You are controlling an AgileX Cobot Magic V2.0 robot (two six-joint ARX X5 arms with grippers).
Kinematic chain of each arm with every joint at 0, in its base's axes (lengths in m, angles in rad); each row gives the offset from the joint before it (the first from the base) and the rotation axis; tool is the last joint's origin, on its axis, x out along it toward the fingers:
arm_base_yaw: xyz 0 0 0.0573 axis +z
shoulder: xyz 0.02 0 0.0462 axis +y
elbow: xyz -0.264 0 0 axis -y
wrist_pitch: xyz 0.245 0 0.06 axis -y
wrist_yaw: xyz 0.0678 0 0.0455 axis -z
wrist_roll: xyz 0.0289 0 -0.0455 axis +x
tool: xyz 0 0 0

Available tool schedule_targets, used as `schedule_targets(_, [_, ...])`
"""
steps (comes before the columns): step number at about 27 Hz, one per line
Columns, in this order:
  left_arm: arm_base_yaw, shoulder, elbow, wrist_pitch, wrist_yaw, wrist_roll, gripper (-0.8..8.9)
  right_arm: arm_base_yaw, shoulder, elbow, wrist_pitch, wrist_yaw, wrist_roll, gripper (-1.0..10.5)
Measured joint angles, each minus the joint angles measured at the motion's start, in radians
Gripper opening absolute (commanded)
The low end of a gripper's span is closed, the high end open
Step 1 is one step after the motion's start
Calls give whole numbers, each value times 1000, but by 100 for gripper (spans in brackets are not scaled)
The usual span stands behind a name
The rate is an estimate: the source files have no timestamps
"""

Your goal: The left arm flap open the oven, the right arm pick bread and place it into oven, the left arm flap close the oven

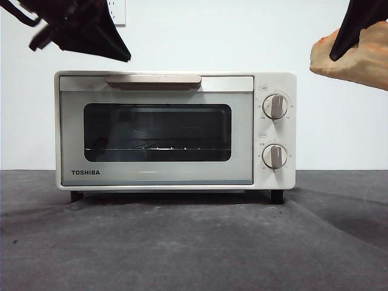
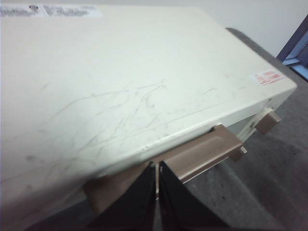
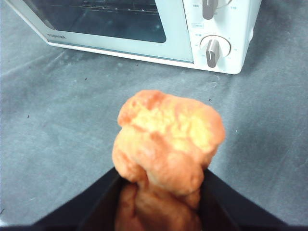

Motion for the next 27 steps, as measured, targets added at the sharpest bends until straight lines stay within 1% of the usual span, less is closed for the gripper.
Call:
schedule_targets(6, [-6,70,16,15,-18,14,16,0,0,0,-5,0,-8,193])
schedule_targets(16, [-34,104,43,13,-41,42,16,0,0,0,-6,0,-14,193])
schedule_targets(22, [-64,101,62,-54,-45,49,16,0,0,0,-6,0,-16,193])
schedule_targets(27, [-105,89,73,-140,-33,49,16,0,0,0,-6,0,-18,193])
